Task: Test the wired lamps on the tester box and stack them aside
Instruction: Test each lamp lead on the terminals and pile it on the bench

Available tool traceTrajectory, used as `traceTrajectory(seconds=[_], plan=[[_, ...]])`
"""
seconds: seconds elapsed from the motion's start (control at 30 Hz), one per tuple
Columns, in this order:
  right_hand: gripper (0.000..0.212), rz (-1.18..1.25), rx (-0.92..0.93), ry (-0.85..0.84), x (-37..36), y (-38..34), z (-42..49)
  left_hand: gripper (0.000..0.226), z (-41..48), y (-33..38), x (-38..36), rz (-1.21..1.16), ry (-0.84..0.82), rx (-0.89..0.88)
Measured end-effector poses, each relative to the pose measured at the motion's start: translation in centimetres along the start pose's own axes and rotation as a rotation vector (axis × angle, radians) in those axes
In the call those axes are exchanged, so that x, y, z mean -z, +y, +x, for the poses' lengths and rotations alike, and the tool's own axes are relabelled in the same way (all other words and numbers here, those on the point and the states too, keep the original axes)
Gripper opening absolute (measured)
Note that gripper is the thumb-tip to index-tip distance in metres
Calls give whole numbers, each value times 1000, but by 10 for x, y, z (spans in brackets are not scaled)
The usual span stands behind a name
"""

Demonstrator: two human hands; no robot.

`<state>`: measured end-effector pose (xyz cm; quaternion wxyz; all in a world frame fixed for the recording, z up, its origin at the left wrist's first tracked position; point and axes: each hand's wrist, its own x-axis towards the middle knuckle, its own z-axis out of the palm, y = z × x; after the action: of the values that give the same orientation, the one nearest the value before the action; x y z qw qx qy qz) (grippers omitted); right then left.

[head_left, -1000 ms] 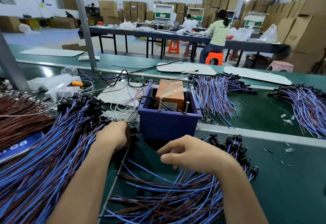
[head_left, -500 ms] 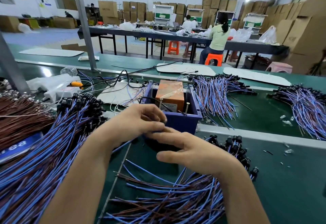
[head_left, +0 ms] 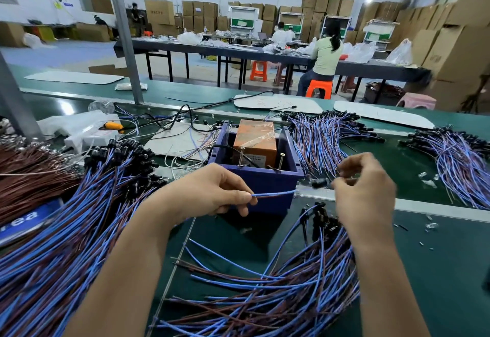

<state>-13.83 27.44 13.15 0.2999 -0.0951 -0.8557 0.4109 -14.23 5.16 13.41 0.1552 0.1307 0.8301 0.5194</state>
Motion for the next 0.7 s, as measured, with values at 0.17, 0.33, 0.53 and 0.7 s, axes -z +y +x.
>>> traceTrajectory(seconds=[0.17, 0.33, 0.53, 0.7], plan=[[20, 106, -81, -262, 18, 2, 2, 17, -1, -1, 3, -43, 44, -70], [17, 501, -137, -737, 7, -20, -14, 12, 8, 9, -24, -83, 73, -159], [12, 188, -14, -596, 2, -10, -10, 13, 7, 5, -17, -79, 17, -118], [12, -174, -85, -541, 6, 13, -1, 8, 1, -11, 13, 77, 103, -12]])
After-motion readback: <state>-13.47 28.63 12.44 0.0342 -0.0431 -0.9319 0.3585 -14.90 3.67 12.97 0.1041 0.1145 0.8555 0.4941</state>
